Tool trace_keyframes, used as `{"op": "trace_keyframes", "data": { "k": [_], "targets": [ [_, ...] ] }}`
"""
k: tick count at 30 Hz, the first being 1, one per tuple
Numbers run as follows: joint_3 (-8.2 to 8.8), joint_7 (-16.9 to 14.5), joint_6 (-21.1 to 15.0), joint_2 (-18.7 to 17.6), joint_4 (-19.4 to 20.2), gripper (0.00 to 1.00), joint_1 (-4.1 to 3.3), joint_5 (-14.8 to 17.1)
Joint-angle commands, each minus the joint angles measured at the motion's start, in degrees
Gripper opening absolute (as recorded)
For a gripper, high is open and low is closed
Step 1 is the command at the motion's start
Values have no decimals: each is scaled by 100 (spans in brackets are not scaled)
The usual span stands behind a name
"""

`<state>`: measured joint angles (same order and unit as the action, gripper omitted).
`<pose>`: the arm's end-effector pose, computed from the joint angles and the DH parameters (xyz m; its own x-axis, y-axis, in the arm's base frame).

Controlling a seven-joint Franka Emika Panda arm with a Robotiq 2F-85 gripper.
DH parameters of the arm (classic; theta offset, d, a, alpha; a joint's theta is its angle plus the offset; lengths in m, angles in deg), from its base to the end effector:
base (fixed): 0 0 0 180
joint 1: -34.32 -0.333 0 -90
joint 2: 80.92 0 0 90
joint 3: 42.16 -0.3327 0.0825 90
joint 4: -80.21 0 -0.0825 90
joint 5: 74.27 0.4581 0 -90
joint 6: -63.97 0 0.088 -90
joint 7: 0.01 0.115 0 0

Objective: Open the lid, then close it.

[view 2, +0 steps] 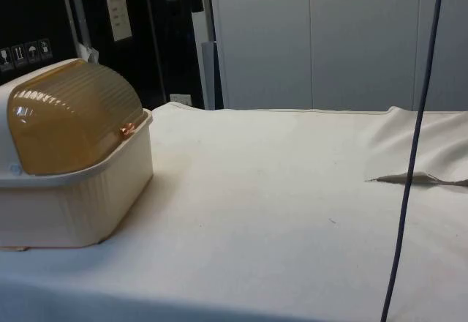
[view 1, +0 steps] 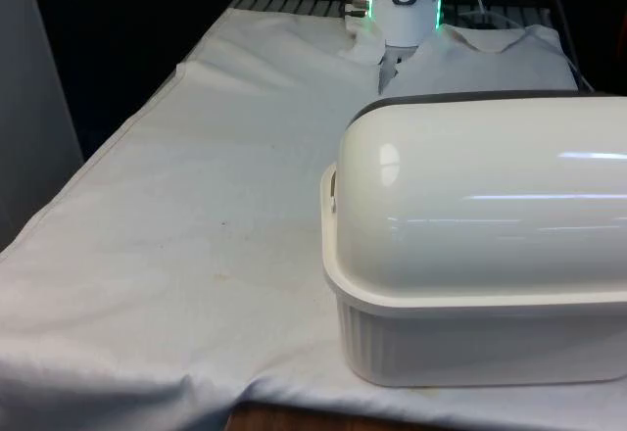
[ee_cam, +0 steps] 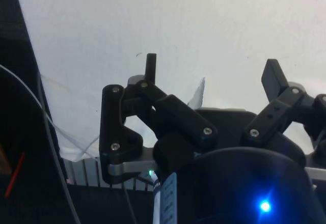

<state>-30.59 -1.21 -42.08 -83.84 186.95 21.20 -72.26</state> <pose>0.6386 0.0218 0.4650 0.9974 0.0379 -0.0615 0.0364 -0.9990 -0.0241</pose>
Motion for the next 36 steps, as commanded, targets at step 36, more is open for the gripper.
{"op": "trace_keyframes", "data": {
  "k": [36],
  "targets": [
    [-533, 527, -1192, 0, 705, 100, -86, -567]
  ]
}}
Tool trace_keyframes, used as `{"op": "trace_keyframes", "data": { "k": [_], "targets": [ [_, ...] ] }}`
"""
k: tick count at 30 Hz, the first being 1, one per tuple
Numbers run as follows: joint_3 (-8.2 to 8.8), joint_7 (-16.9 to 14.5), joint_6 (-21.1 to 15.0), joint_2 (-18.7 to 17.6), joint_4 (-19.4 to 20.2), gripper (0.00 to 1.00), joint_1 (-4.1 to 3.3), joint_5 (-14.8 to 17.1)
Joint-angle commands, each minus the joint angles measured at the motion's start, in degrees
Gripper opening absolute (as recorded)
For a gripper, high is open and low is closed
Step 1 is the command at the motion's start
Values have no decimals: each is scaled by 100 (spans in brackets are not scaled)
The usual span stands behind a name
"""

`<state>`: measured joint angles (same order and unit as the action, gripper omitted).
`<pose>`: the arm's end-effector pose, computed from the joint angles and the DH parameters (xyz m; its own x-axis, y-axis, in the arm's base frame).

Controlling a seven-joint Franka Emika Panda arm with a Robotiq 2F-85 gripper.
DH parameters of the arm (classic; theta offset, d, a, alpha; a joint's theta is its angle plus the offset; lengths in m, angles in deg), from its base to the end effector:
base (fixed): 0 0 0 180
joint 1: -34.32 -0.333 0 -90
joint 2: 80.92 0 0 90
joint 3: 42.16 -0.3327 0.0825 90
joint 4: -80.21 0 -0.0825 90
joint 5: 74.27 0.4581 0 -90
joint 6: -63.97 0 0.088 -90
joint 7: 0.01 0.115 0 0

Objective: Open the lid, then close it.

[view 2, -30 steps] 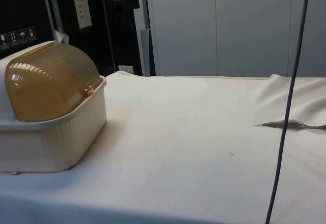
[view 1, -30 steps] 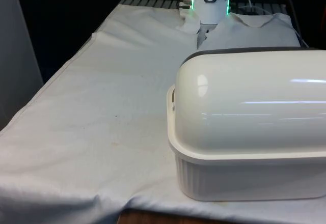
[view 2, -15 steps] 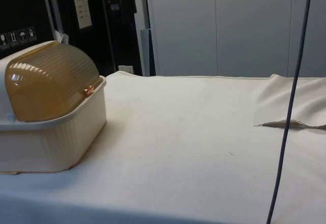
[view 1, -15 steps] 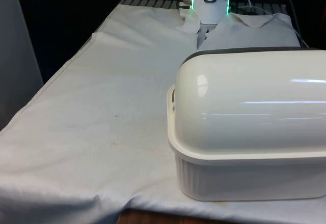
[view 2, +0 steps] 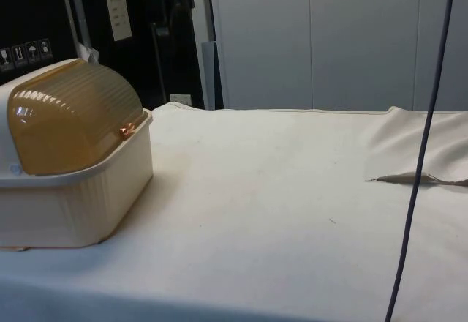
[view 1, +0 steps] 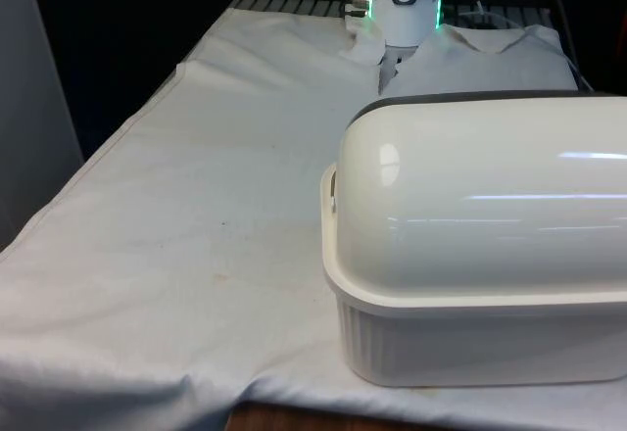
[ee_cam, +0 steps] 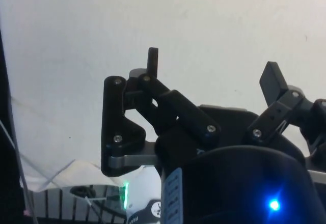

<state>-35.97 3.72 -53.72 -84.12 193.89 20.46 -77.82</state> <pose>0.6312 0.0818 0.4136 0.9951 0.0977 0.0174 0.0965 -0.9935 0.0602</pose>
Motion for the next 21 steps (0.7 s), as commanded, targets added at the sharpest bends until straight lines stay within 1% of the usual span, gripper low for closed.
{"op": "trace_keyframes", "data": {
  "k": [1, 7, 8, 9, 11, 17, 18, 19, 21],
  "targets": [
    [-11, 29, -120, 34, 57, 100, -11, 0],
    [-57, -11, -441, 11, 195, 100, -6, -6],
    [-57, -6, -309, 0, 149, 100, 0, 0],
    [-57, -29, -493, 11, 223, 100, 0, 0],
    [-57, -69, -665, 0, 304, 100, 0, 29],
    [-52, -97, -1008, -126, 401, 100, 23, 80],
    [-52, -52, -922, -103, 390, 100, 11, 17],
    [-46, -103, -1049, -155, 395, 100, 23, 80],
    [-46, -97, -1117, -218, 390, 100, 29, 74]
  ]
}}
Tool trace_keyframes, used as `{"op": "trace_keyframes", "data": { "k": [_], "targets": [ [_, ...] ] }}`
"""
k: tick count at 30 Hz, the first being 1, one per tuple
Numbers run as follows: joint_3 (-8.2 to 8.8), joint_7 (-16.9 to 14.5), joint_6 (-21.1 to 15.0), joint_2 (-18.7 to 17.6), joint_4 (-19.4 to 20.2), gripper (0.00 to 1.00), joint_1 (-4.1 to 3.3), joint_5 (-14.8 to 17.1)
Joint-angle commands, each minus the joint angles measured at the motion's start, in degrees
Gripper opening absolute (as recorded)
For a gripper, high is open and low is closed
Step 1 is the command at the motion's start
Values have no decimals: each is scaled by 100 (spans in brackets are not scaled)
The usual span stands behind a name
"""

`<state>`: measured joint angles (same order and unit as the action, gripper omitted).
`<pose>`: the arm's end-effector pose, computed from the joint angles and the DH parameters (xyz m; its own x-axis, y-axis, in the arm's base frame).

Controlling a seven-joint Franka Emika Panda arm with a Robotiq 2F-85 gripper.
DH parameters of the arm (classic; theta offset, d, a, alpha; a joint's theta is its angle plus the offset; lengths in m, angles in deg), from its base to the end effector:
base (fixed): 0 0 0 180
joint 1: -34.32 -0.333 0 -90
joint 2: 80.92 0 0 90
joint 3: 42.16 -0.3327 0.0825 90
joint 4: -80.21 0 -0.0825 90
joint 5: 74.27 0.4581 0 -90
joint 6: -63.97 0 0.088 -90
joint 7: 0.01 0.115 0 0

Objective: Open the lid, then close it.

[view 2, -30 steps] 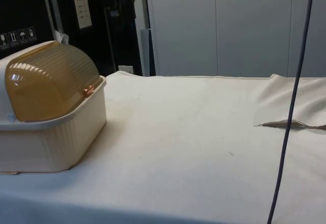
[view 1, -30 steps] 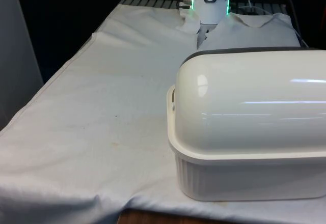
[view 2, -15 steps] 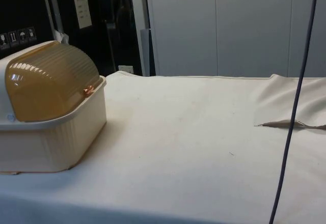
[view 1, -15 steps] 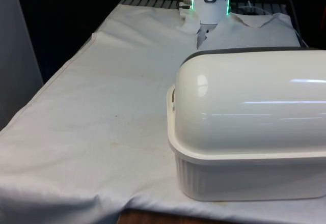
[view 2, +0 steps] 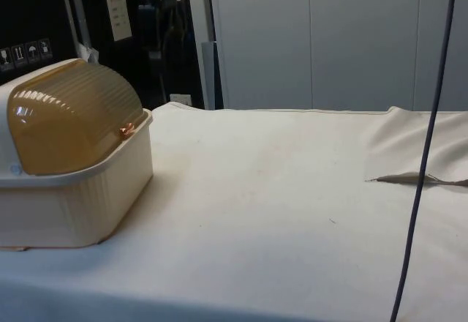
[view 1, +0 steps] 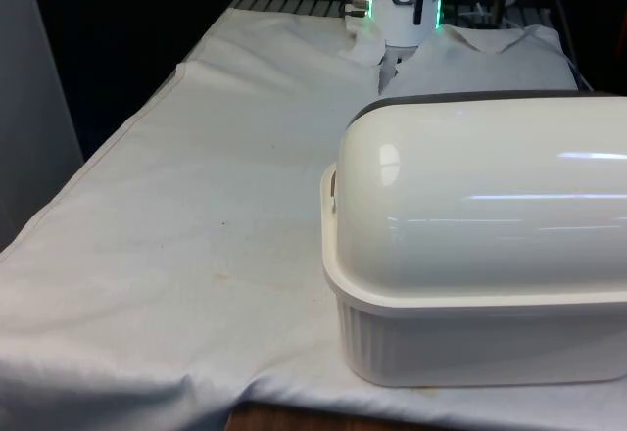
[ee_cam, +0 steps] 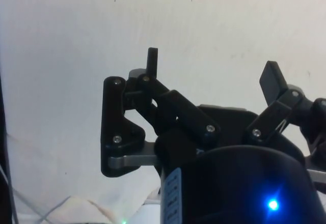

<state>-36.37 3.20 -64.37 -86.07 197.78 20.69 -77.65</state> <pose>0.6351 0.0860 0.3733 0.9880 0.1178 0.1003 0.1129 -0.9922 0.0531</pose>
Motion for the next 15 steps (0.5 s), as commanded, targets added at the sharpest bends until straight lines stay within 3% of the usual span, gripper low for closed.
{"op": "trace_keyframes", "data": {
  "k": [1, 15],
  "targets": [
    [0, -46, -80, -52, -11, 100, 11, 52],
    [-6, -11, -596, -315, 63, 100, 11, 29]
  ]
}}
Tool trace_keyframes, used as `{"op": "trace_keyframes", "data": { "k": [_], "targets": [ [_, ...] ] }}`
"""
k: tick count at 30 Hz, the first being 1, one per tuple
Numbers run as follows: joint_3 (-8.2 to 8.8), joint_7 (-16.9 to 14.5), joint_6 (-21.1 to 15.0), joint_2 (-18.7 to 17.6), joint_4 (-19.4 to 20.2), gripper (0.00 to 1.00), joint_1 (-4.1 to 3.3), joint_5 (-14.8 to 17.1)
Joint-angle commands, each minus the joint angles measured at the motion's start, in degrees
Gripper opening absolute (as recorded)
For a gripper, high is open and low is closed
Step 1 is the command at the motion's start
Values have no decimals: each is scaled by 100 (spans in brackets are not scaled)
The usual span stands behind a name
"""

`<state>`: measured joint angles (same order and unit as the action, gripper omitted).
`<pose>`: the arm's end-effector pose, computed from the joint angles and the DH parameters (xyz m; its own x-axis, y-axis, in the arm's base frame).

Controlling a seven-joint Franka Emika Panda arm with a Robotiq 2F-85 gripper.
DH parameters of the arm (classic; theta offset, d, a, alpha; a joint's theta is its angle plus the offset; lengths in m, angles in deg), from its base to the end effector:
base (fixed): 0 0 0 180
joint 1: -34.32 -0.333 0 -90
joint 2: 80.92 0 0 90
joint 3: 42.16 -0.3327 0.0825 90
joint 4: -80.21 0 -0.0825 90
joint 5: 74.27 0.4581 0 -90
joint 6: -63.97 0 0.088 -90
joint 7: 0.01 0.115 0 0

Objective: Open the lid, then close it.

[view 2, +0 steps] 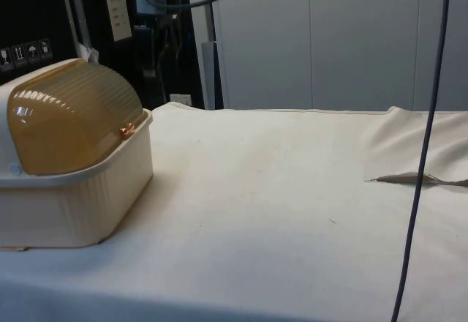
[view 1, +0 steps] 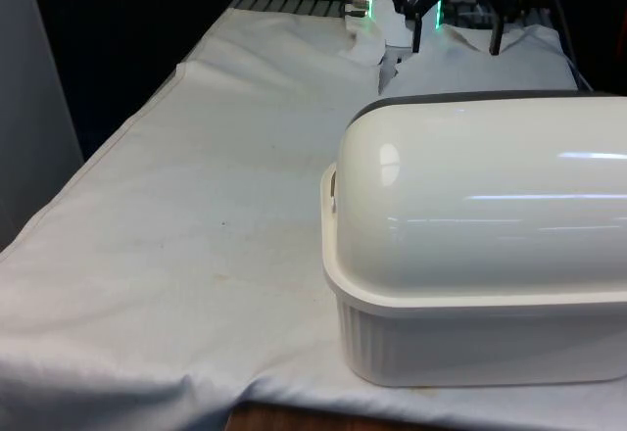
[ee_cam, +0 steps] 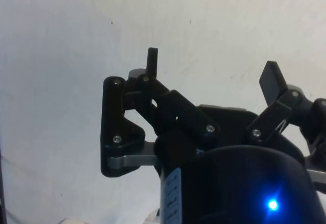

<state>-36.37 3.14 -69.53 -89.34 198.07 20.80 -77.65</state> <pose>0.6444 0.0870 0.3430 0.9842 0.1221 0.1281 0.1159 -0.9917 0.0553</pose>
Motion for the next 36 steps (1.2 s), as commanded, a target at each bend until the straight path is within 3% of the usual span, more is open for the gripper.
{"op": "trace_keyframes", "data": {
  "k": [1, 11, 12, 15, 19, 21, 28, 29, 30, 36],
  "targets": [
    [-11, -11, -132, 0, 46, 100, -6, 34],
    [-52, -126, -762, -160, 246, 100, -6, 46],
    [-34, -69, -636, -149, 206, 100, -11, 0],
    [-57, -201, -991, -235, 304, 100, 0, 52],
    [-57, -264, -1209, -338, 327, 100, 6, 52],
    [-34, -218, -1157, -355, 304, 100, -6, 0],
    [-97, -355, -1587, -561, 304, 100, 34, 155],
    [-34, -252, -1530, -550, 304, 100, 0, 23],
    [-109, -384, -1650, -613, 286, 100, 46, 212],
    [-126, -544, -1822, -745, 241, 100, 52, 476]
  ]
}}
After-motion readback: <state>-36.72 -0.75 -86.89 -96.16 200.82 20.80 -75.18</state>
